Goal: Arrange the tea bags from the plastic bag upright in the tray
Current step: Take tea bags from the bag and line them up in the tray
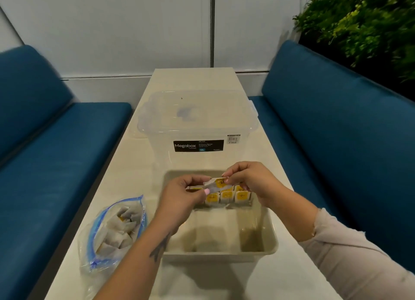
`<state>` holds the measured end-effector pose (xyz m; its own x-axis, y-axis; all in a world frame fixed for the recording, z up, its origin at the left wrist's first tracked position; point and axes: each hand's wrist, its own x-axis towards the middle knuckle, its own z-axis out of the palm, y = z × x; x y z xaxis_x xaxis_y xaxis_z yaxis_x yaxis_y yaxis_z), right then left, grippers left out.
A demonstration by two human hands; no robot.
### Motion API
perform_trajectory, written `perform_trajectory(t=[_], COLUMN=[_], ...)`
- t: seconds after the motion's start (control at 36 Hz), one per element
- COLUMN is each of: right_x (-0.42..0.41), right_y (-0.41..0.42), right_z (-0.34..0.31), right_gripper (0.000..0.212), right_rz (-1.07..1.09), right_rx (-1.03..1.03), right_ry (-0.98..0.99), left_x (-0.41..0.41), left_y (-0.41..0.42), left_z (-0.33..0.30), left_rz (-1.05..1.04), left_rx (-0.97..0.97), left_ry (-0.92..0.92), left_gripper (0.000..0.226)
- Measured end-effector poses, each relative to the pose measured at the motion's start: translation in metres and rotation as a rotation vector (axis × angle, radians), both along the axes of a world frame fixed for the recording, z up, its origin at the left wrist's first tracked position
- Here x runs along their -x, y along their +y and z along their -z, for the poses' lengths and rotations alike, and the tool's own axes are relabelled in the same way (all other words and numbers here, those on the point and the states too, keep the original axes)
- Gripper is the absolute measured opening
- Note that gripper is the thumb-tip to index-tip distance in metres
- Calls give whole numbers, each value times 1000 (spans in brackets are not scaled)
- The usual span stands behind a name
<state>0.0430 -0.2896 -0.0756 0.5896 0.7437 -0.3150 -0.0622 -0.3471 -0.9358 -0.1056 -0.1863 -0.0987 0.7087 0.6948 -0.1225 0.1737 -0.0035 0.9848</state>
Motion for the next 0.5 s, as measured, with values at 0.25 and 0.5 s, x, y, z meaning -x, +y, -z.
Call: perform_trajectory(t=[0.25, 0.5], right_x=[-13, -9], right_y=[4, 9], right_z=[21, 45], right_gripper=[29, 33], right_rz=[-211, -436], right_rx=[408, 546], right_ry=[-736, -1252], left_x=[23, 36], left_y=[-1, -4], left_z=[25, 40], left_rz=[-114, -149], left_rx=[-587, -749], left_ry=[231, 280], left_gripper=[35, 38])
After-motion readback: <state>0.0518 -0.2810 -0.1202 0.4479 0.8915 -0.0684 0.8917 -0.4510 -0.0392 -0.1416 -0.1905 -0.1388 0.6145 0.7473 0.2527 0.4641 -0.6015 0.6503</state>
